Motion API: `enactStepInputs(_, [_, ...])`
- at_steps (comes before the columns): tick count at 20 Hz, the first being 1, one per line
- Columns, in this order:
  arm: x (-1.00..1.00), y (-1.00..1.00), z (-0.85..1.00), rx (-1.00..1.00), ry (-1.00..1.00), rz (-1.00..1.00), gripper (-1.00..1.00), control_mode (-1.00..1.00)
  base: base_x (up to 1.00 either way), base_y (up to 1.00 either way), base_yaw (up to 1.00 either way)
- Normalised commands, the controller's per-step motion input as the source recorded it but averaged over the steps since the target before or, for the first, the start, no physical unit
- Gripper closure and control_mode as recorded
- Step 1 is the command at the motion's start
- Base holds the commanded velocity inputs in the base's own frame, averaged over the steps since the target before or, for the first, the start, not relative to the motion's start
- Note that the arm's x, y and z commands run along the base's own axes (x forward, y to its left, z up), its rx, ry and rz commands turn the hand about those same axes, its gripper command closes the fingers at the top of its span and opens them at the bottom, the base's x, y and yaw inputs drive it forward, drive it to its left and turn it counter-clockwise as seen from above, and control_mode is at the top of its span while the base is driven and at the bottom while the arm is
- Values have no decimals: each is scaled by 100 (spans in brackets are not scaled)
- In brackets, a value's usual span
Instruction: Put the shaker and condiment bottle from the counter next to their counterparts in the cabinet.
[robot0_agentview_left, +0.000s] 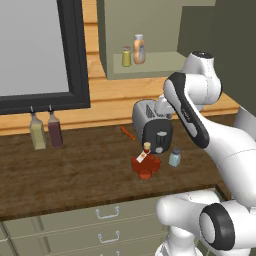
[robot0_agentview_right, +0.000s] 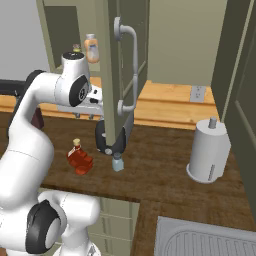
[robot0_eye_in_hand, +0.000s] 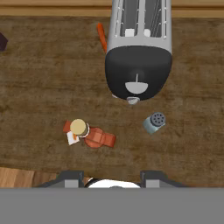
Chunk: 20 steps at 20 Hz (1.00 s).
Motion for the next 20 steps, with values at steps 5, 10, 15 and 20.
enactStepInputs(5, [0,0,0,-1,0,0,-100,-100,0,0,0])
enactStepInputs(10, [0,0,0,0,0,0,-100,-100,0,0,0])
enactStepInputs(15, [0,8,1,-2,-7,-7,-100,-100,0,0,0])
enactStepInputs(20, [0,12,8,0,-16,-23,-100,-100,0,0,0])
